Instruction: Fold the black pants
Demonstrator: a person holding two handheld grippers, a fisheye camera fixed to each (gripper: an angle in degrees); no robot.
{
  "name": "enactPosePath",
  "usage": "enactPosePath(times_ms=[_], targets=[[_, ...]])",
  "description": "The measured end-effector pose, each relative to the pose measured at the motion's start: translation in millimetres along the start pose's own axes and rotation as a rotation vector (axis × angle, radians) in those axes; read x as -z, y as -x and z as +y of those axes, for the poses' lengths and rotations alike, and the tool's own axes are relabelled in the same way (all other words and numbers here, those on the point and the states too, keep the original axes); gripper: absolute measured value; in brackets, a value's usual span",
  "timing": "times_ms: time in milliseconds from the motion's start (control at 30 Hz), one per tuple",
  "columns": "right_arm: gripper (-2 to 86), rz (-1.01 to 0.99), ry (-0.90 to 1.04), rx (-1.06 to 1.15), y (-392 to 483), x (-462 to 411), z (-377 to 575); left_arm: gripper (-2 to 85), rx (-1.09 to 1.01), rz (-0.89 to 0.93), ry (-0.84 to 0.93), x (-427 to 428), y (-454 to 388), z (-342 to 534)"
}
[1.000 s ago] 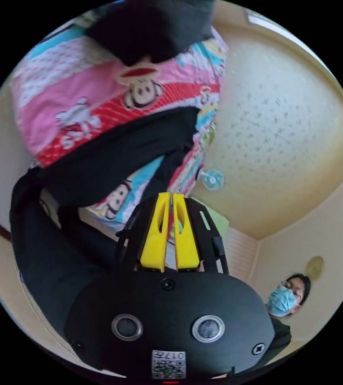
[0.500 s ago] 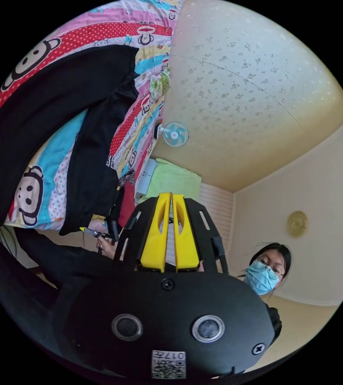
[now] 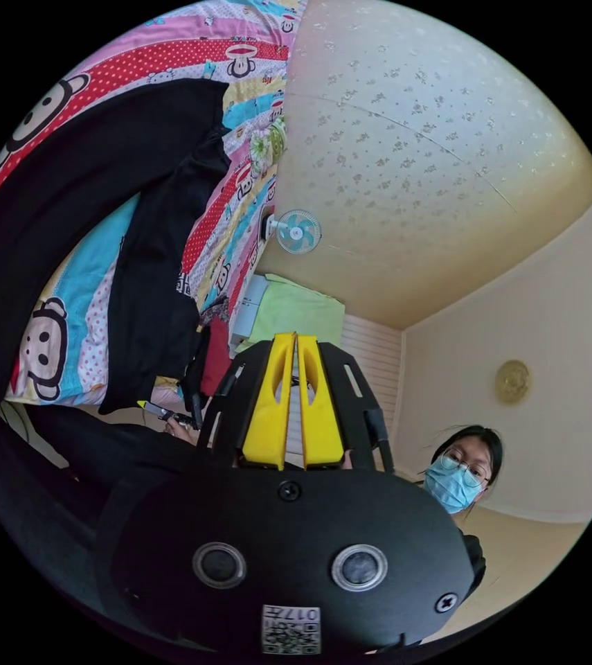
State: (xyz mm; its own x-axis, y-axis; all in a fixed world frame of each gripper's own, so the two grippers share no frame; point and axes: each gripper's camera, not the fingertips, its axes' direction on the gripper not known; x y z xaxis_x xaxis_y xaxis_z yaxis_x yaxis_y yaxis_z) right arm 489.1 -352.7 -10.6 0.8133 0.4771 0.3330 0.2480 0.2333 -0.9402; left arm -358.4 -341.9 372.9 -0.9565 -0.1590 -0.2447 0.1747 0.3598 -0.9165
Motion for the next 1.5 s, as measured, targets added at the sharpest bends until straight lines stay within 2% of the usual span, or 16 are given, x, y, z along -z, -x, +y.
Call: enactPosePath(times_ms=[667,1500], targets=[[2.5,0.019,0.023,0.012,-15,14,14,-1.0,-0.007,0.027,-0.009,-33,35,36],[2.6,0.021,0.006,0.005,-2,-3,30,-1.0,0.015,0.035,-0.004,-78,80,39]])
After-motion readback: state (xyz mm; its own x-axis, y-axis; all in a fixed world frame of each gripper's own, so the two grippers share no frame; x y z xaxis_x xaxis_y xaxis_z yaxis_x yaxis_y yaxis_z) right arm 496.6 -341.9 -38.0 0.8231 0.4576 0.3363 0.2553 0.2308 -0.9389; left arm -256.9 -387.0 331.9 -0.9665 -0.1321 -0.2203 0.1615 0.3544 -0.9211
